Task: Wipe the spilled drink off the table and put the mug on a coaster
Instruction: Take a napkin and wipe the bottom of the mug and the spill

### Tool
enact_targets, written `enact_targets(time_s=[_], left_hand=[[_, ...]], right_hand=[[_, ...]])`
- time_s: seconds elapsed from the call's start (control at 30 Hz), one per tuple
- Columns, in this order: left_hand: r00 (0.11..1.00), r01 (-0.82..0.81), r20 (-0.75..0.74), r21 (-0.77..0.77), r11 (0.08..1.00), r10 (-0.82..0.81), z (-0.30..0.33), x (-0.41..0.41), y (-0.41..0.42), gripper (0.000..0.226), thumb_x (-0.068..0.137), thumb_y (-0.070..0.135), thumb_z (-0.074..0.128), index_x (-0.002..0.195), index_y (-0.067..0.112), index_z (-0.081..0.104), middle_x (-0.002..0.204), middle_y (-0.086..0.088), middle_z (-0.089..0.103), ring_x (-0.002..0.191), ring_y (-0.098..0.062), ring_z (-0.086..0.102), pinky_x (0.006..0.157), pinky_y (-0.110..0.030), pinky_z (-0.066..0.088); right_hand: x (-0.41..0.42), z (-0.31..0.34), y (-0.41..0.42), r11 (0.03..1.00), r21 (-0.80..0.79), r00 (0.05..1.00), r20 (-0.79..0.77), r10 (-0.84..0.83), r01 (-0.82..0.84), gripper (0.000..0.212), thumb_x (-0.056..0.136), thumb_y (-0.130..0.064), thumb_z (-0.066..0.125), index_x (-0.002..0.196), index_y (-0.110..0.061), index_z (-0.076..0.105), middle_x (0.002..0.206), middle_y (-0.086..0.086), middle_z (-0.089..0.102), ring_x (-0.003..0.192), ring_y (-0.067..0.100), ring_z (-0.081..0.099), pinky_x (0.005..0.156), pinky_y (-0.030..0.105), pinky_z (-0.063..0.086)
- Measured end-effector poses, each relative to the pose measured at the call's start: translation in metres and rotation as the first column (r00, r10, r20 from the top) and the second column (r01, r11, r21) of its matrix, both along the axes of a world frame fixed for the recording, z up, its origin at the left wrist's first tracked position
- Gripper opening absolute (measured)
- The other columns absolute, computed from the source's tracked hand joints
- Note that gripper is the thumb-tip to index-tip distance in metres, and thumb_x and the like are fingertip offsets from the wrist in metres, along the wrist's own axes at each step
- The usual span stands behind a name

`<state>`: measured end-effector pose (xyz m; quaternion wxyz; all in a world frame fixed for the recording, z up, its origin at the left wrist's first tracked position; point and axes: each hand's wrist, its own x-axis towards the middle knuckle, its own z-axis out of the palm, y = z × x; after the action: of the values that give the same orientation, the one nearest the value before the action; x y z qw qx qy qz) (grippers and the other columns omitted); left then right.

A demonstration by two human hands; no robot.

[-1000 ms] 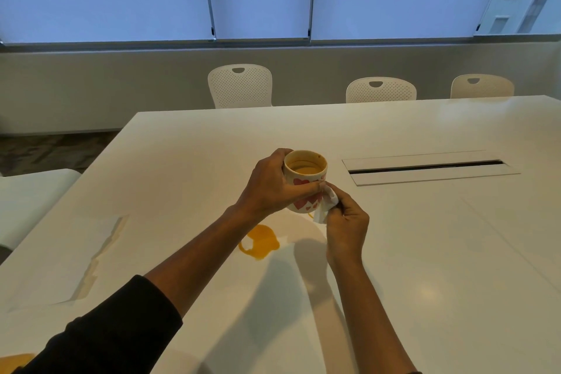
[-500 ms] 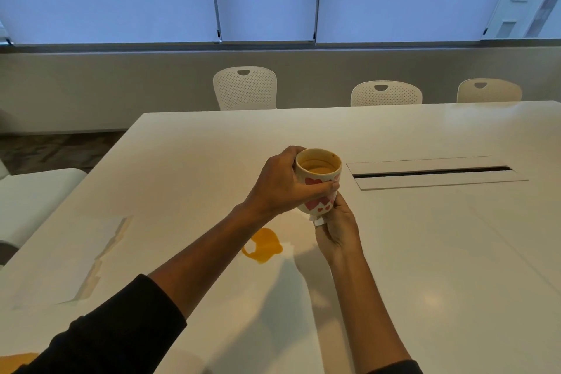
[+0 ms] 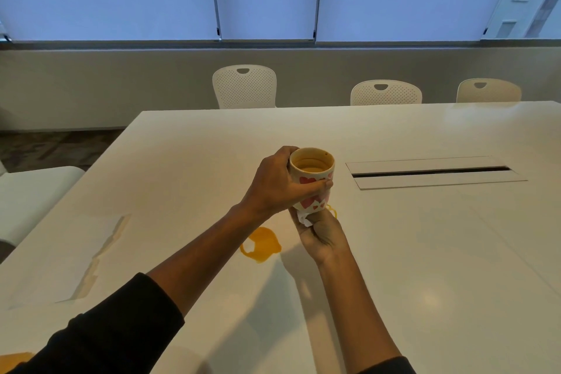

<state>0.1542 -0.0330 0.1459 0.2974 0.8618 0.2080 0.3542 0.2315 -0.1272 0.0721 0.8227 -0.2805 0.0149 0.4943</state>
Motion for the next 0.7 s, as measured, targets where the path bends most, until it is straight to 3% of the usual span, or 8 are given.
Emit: enact_targets(time_s=[0.13, 0.23, 0.37, 0.5, 0.7], left_hand=[[0.999, 0.019, 0.045, 0.008, 1.0, -0.019, 0.003, -0.003, 0.0, 0.079, 0.069, 0.058, 0.083, 0.131, 0.016, 0.057, 0.125, 0.0, 0.069, 0.101, -0.012, 0.066, 0.079, -0.017, 0.058], [0.999, 0.005, 0.047, 0.025, 1.0, -0.006, 0.003, -0.003, 0.003, 0.08, 0.07, 0.058, 0.083, 0.132, 0.015, 0.056, 0.126, 0.0, 0.068, 0.103, -0.014, 0.067, 0.081, -0.021, 0.059], [0.999, 0.001, 0.051, 0.008, 1.0, -0.002, 0.0, -0.005, 0.005, 0.079, 0.07, 0.055, 0.084, 0.132, 0.014, 0.056, 0.127, -0.002, 0.068, 0.104, -0.013, 0.066, 0.081, -0.017, 0.056], [0.999, 0.006, 0.052, 0.004, 1.0, -0.006, -0.002, -0.007, 0.006, 0.079, 0.07, 0.053, 0.084, 0.132, 0.013, 0.056, 0.126, -0.003, 0.068, 0.104, -0.015, 0.066, 0.082, -0.023, 0.059], [0.998, 0.001, 0.064, -0.004, 1.0, -0.001, -0.005, -0.006, 0.008, 0.074, 0.072, 0.049, 0.085, 0.13, 0.012, 0.058, 0.124, -0.004, 0.069, 0.1, -0.01, 0.063, 0.078, -0.015, 0.054]], right_hand=[[-0.006, -0.006, 0.003, 0.998, 0.054, 0.996, -0.084, 0.023, -0.018, 0.045, 0.096, 0.021, 0.05, 0.13, -0.007, 0.061, 0.112, 0.024, 0.079, 0.1, 0.042, 0.078, 0.082, 0.054, 0.066], [-0.005, -0.008, -0.003, 0.997, 0.056, 0.997, -0.05, 0.054, -0.051, 0.055, 0.088, 0.028, 0.046, 0.132, -0.003, 0.059, 0.117, 0.027, 0.076, 0.106, 0.046, 0.075, 0.086, 0.055, 0.065], [-0.002, -0.008, -0.01, 0.994, 0.018, 0.994, 0.004, 0.11, -0.11, 0.048, 0.096, 0.023, 0.042, 0.135, 0.001, 0.06, 0.132, 0.028, 0.07, 0.116, 0.049, 0.071, 0.098, 0.056, 0.059], [0.004, -0.014, -0.018, 0.993, -0.002, 0.99, 0.068, 0.121, -0.121, 0.04, 0.101, 0.016, 0.048, 0.135, 0.001, 0.063, 0.133, 0.026, 0.07, 0.119, 0.048, 0.07, 0.097, 0.056, 0.06], [0.013, -0.011, -0.029, 0.994, -0.073, 0.987, 0.132, 0.092, -0.083, 0.034, 0.103, 0.004, 0.057, 0.136, -0.003, 0.063, 0.135, 0.022, 0.07, 0.125, 0.046, 0.067, 0.093, 0.054, 0.062]])
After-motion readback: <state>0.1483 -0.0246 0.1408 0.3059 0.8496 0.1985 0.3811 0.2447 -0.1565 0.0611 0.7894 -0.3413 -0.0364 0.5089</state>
